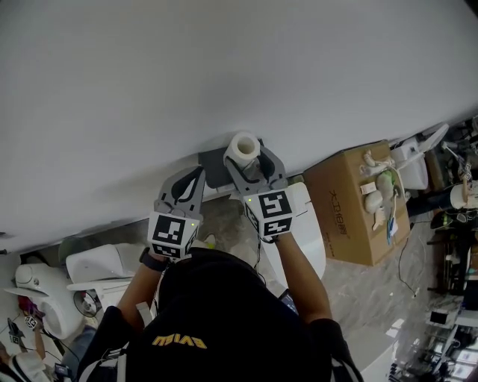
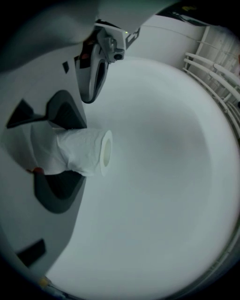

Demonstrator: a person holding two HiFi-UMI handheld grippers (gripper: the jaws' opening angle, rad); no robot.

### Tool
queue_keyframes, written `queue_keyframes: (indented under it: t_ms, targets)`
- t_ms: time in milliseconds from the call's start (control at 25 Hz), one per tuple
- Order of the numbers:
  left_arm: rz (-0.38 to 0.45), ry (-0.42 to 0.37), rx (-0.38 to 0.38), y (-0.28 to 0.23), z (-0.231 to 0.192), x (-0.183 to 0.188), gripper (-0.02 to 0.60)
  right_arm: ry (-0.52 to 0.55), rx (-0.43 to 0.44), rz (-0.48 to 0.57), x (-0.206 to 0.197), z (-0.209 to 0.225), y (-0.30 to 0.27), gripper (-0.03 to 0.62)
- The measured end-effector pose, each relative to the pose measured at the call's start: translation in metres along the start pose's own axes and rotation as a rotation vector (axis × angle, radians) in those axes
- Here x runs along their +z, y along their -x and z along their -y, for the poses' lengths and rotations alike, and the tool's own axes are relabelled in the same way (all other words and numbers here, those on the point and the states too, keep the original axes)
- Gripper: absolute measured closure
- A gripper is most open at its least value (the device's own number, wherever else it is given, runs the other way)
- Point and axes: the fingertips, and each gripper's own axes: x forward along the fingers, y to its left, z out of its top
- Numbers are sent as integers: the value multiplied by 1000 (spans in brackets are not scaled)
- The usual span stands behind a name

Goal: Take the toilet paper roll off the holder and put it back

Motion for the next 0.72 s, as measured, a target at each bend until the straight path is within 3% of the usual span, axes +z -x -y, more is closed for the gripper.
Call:
queue_keyframes:
  t_ms: [120,720]
  targets:
    - [1,1,-6,-5,4,-2,571,30,-17,1,-1,1,-1,327]
    - [2,18,-26,-12,11,-4,571,-15,0,-7,-2,0,1,330]
